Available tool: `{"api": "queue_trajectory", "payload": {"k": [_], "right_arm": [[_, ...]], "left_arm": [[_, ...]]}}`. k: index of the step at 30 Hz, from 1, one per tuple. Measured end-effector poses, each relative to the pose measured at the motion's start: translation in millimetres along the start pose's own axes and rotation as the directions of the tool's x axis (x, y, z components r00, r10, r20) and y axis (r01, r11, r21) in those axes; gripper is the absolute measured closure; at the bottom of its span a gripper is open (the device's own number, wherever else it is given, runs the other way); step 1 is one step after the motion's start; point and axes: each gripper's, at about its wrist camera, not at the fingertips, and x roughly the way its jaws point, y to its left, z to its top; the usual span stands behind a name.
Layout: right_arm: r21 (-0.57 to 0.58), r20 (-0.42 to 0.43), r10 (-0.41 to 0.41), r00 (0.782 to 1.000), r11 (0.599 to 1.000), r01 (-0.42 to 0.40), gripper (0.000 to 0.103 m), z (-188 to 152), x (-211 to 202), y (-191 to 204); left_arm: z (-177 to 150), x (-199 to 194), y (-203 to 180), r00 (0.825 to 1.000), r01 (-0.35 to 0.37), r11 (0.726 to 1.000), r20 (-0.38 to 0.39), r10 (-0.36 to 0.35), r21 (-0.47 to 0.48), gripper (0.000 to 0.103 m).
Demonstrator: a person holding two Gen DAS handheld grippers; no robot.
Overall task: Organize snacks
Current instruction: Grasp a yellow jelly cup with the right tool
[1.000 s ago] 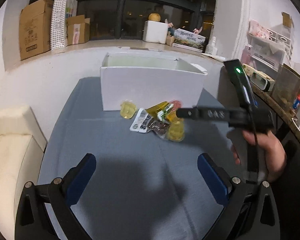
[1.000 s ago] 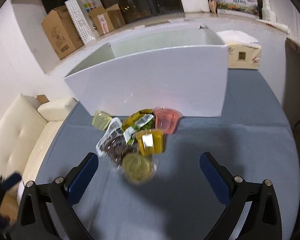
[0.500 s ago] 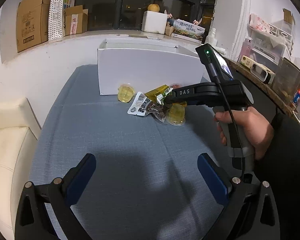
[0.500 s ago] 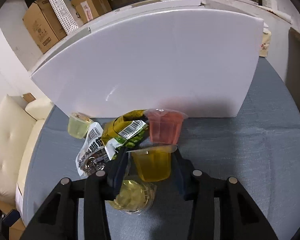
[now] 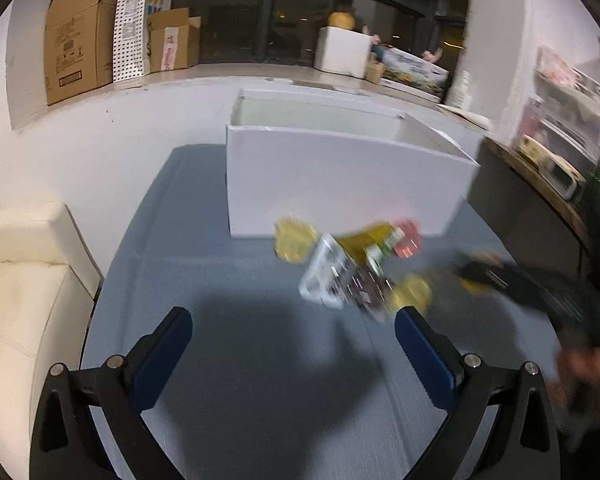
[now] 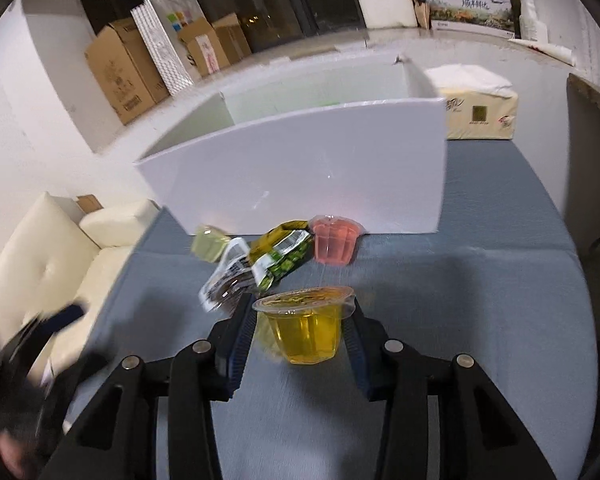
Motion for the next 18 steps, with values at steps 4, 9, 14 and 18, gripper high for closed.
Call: {"api": "queue_trajectory", "payload": {"k": [4, 9, 14, 18], "right_arm": [[0.016, 0.035, 0.008, 0.999, 1.0, -0.008, 0.056, -16, -31, -7], [0.048, 0.048, 0.027, 0.998, 0.998, -0.029, 0.056, -34, -53, -17], [0.073, 0.045, 0.018, 0.999, 0.997, -0.021, 0.056, -41, -59, -31], [0.082, 0.056, 0.021, 0.998, 0.996, -0.026, 0.056, -42, -64, -36]], "left_arm": [[24, 33, 1, 1.0, -0.022, 1.0, 0.003, 0.022, 0.01, 0.0], [42, 72, -3, 0.999, -0.016, 1.0, -0.036, 0.015, -0.007, 0.0], [48, 103, -7, 0.995, -0.064, 0.998, -0.076, 0.064, 0.003, 0.0], [49, 113, -5, 0.995, -0.039, 0.999, -0.088, 0.037, -0.014, 0.014]]}}
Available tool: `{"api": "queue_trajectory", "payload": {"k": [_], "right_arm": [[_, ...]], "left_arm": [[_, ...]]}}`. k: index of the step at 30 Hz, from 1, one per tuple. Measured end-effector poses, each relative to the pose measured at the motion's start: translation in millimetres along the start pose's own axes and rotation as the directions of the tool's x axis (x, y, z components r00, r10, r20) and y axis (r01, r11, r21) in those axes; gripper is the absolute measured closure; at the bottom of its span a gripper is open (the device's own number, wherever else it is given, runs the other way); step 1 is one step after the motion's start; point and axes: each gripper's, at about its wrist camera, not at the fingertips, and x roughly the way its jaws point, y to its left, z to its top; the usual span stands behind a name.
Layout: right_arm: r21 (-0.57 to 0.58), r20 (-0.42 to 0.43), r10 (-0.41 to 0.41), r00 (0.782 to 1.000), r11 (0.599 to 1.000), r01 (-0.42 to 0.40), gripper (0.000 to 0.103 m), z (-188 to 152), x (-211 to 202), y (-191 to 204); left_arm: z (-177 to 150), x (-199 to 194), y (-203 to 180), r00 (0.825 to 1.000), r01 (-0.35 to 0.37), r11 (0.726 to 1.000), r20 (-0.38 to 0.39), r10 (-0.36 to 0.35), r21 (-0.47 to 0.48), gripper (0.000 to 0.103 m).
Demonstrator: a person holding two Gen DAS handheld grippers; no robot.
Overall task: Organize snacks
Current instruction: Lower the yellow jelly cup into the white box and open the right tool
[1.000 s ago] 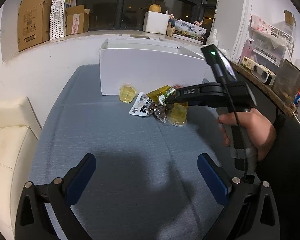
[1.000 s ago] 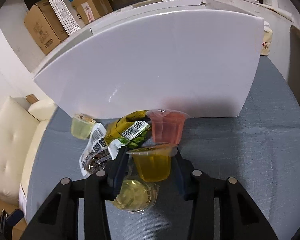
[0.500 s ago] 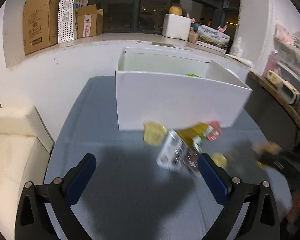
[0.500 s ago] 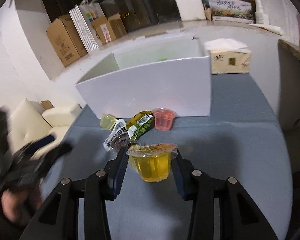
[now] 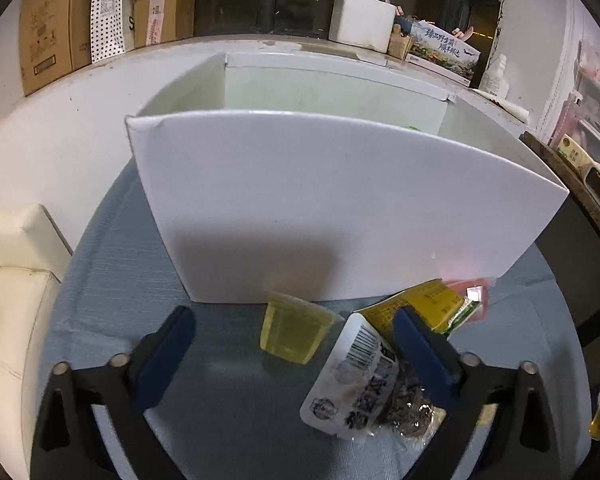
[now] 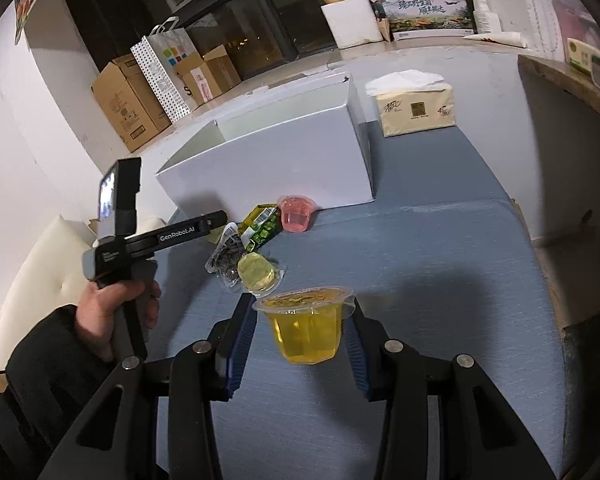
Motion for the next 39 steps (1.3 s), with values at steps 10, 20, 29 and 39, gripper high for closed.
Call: {"api": "queue_trajectory", "payload": {"k": [10, 20, 29, 39], "right_arm": [[-0.013, 0.008, 0.032, 0.999, 0.999, -0.032, 0.056, 1, 0, 8], [-0.057, 0.036, 0.085, 0.996, 0.995, -0.083, 0.056, 19, 3, 31], [-0.127, 0.09, 0.108, 0.99, 0.987, -0.096, 0.056, 73, 11, 49], [-0.133, 0.124, 0.045, 0.991, 0.991, -0.028, 0.056, 180, 69, 37]], "left_arm": [[-12, -11, 2, 0.999, 0.052, 0.999, -0.013, -0.052, -0.007, 0.056], [-24, -111, -11, 0.985, 0.115, 0.993, 0.127, -0.119, 0.042, 0.056], [7, -150, -7, 0.97, 0.12, 0.989, 0.2, -0.135, 0.082, 0.055], [109, -89, -9, 0.971, 0.127, 0.989, 0.195, -0.138, 0.069, 0.055]]}}
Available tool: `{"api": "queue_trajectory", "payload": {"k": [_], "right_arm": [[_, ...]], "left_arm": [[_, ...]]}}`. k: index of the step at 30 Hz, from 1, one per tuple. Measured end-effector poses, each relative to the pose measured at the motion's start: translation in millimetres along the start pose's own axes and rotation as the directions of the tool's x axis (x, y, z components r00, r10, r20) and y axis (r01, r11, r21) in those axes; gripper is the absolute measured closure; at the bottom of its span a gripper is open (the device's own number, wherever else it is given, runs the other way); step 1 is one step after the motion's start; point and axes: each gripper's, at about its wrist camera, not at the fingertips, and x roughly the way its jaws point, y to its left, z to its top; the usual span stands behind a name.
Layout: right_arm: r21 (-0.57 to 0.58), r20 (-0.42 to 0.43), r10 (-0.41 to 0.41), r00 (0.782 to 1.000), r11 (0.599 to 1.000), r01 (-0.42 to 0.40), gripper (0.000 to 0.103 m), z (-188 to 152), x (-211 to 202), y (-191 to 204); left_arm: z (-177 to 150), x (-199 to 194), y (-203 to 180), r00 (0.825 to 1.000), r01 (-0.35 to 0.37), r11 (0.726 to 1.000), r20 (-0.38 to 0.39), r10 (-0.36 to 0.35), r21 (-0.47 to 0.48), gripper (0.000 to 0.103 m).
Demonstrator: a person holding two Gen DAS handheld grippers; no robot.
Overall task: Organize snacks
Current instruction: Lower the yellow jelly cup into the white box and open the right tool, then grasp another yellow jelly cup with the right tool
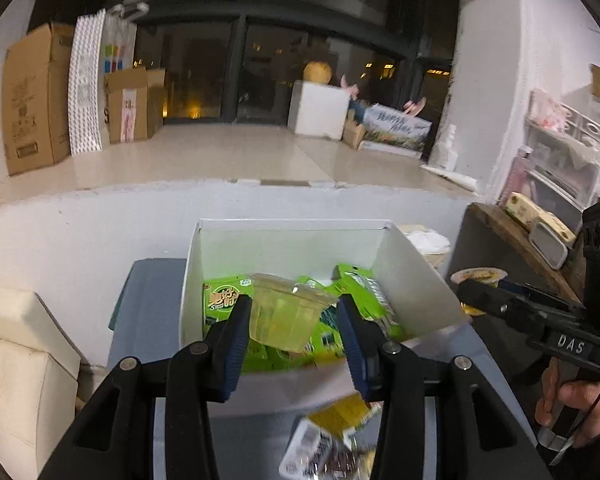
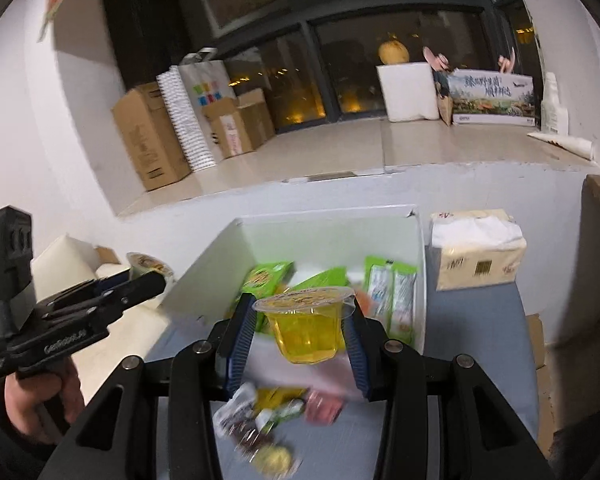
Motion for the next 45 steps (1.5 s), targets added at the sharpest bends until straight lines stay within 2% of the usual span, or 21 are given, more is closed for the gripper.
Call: {"api": "queue_trajectory", "payload": {"k": [2, 3, 4, 5, 6, 7, 12, 17, 21, 24, 29, 31, 35, 38, 40, 43, 45], "right_arm": [[0.015, -0.016, -0.028, 0.999, 0.999, 0.029, 0.055, 11, 14, -9], [0.011, -0.016, -0.047, 0.999, 0.999, 0.047, 0.053, 16, 20, -13], [0.011, -0.022, -0.057, 0.998, 0.998, 0.057, 0.035, 19, 23, -15], [0.013, -0.031, -0.069, 0.997, 0.998, 0.069, 0.009, 22, 27, -17], [0.017, -0.028, -0.075, 0.997, 0.997, 0.076, 0.001, 22, 27, -19], [0.025, -0.018, -0.076, 0.997, 0.997, 0.076, 0.0, 22, 27, -21], [0.061, -0.021, -0.072, 0.997, 0.995, 0.074, 0.0, 17, 29, -29], [0.047, -0.039, -0.069, 0.997, 0.996, 0.071, 0.0, 10, 26, -26], [0.01, -0.016, -0.051, 0.999, 0.999, 0.051, 0.0, 4, 10, -13], [-0.059, 0.01, -0.055, 0.998, 0.997, 0.056, 0.0, -8, -10, 4], [-0.057, -0.005, 0.047, 0.999, 0.997, -0.047, 0.0, -51, -45, 21], [-0.053, -0.025, 0.053, 0.998, 0.997, -0.054, 0.0, -78, -57, 27], [-0.035, -0.07, 0.074, 0.995, 0.996, -0.076, 0.0, -131, -73, 33], [-0.021, -0.102, 0.051, 0.994, 0.998, -0.053, 0.0, -162, -76, 35], [-0.028, -0.104, 0.027, 0.994, 0.999, -0.03, 0.0, -174, -76, 35], [-0.058, -0.158, -0.036, 0.987, 0.998, 0.027, 0.0, -180, -62, 38], [-0.047, -0.169, -0.034, 0.985, 0.999, 0.026, 0.0, -179, -55, 37]], "left_arm": [[6, 16, 2, 1.0, -0.011, 1.0, -0.015, 0.011, 0.0, 0.053], [7, 21, 3, 1.0, -0.03, 1.0, -0.004, 0.03, 0.006, 0.036], [9, 24, 3, 0.999, -0.052, 0.999, 0.004, 0.052, 0.016, 0.005], [9, 25, 4, 0.998, -0.058, 0.998, 0.013, 0.058, 0.021, 0.0], [10, 27, 4, 0.998, -0.056, 0.998, 0.013, 0.056, 0.026, 0.0], [10, 30, 4, 0.999, -0.054, 0.998, -0.006, 0.054, 0.035, 0.0], [5, 33, 2, 0.997, -0.066, 0.996, -0.023, 0.068, 0.058, 0.0], [0, 33, 0, 0.996, -0.073, 0.995, -0.043, 0.077, 0.07, 0.0], [-3, 18, -2, 0.997, -0.078, 0.995, -0.022, 0.08, 0.062, 0.0], [-13, -3, -9, 0.997, -0.073, 0.995, -0.001, 0.073, 0.068, 0.0], [-58, -51, -20, 0.997, -0.078, 0.995, 0.03, 0.076, 0.064, 0.0], [-86, -66, -23, 0.998, -0.055, 0.997, 0.009, 0.055, 0.05, 0.0], [-134, -90, -27, 0.998, -0.058, 0.998, -0.017, 0.058, 0.016, 0.0], [-166, -102, -28, 0.999, -0.026, 0.999, -0.045, 0.025, -0.024, 0.0], [-183, -108, -31, 0.997, -0.045, 0.998, -0.065, 0.043, -0.032, 0.0], [-198, -114, -33, 0.996, -0.046, 0.999, -0.08, 0.044, -0.027, 0.0], [-202, -116, -31, 0.995, -0.052, 0.998, -0.09, 0.049, -0.035, 0.0]]}}
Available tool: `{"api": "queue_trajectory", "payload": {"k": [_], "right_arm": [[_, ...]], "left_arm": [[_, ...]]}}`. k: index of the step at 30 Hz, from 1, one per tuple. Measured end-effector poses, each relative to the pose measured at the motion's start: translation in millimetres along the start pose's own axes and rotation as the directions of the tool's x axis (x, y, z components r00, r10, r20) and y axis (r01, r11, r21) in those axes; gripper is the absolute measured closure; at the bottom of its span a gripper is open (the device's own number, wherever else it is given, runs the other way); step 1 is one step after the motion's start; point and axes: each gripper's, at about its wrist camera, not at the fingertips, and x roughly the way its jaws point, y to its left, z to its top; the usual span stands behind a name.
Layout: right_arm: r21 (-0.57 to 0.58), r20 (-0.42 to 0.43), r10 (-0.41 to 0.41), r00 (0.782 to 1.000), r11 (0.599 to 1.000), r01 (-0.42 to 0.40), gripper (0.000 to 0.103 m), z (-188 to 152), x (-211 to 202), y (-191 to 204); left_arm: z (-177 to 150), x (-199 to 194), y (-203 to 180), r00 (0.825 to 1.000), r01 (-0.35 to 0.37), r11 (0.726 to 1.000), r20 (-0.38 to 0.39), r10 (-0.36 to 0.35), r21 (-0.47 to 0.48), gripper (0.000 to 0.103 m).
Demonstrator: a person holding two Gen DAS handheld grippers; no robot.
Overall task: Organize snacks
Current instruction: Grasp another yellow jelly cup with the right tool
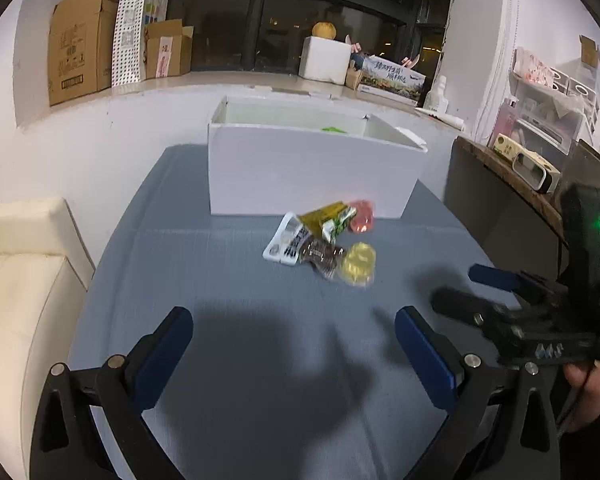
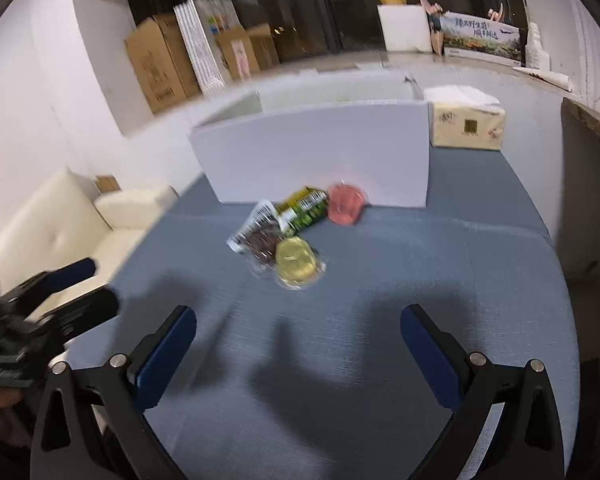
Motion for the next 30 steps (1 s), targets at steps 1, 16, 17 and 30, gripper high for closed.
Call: {"api": "queue_trajectory", "payload": {"k": [1, 16, 17, 30], "right_arm": [[0.014, 0.003, 0.01, 1.0, 1.0, -0.01, 0.0, 1, 4, -1], [-0.025, -0.137, -0.083, 0.987, 0.996, 0.08, 0.018, 30, 101, 6], [-0.044, -0.126, -0.109, 0.986, 0.994, 0.104, 0.026, 31, 102, 9], [-0.094, -0.098, -0.113, 0.989, 0.99, 0.103, 0.067, 29, 102, 21]], "left_arm": [[-2, -1, 1, 1.0, -0.002, 1.0, -0.002, 0.002, -0.007, 0.0], [-23, -15, 18, 0.999, -0.023, 0.999, -0.025, 0.022, -0.038, 0.0], [-24, -15, 20, 0.999, -0.029, 0.999, -0.027, 0.028, -0.039, 0.0], [-25, -11, 25, 0.999, -0.027, 0.999, -0.036, 0.025, -0.044, 0.0]]}}
